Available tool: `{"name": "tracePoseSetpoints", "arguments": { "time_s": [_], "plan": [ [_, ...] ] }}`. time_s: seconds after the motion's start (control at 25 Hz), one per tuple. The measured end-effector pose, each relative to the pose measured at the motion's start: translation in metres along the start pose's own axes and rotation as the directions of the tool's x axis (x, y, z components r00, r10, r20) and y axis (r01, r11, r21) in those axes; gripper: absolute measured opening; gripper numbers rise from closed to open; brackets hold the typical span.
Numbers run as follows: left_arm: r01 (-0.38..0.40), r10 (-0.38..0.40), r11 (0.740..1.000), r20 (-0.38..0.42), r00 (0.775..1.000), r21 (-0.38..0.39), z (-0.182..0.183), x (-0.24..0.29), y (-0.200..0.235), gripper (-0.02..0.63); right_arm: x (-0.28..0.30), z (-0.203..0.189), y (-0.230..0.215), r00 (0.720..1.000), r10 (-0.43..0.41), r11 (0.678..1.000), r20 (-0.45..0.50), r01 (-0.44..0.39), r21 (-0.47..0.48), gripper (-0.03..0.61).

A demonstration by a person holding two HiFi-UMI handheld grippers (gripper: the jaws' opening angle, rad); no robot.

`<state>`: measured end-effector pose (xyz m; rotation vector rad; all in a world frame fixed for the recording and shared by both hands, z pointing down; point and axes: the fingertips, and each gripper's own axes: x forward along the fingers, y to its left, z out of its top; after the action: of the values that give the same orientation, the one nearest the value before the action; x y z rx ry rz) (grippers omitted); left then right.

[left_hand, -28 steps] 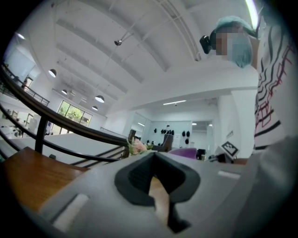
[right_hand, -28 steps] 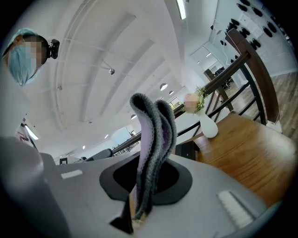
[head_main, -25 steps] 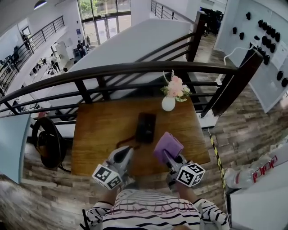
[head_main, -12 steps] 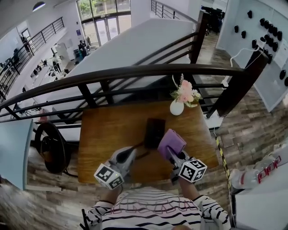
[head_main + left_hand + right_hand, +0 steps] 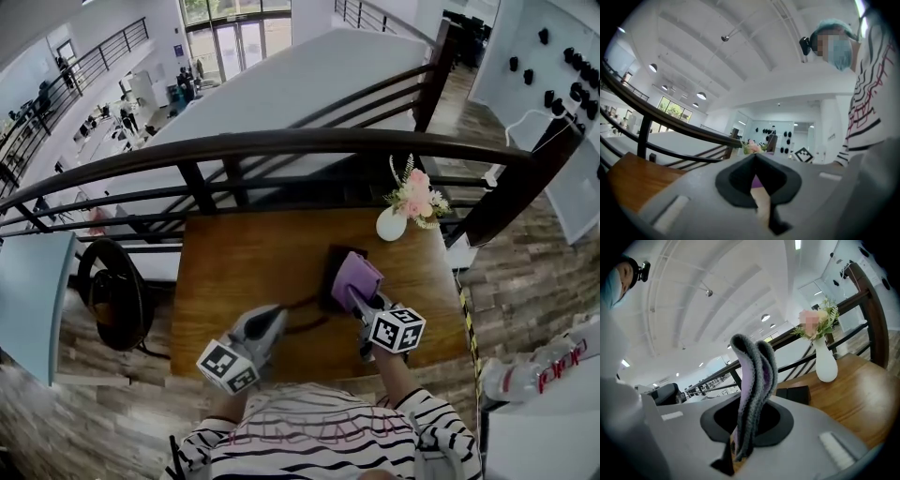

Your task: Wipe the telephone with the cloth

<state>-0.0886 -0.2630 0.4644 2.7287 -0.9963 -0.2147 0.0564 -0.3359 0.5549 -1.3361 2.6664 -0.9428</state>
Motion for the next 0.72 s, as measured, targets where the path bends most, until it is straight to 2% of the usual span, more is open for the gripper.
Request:
{"name": "tracePoseSetpoints", "arguments": {
  "time_s": [0.32,0.72],
  "plan": [
    [0.017,-0.017,1.0,-0.01,1.0,-0.016,-0.006,-0.002,0.018,0.002,0.076,-0.02,-0.039,0.991,-0.054,0.997,-0.122,0.06,0.043,0.049],
    [0.002,-0.003,0.998,-0.021,1.0,-0.064,-0.013,-0.007,0.033,0.002,0.138,-0.053,-0.072,0.949,-0.098,0.99,-0.301,0.124,0.07,0.049]
  ]
}}
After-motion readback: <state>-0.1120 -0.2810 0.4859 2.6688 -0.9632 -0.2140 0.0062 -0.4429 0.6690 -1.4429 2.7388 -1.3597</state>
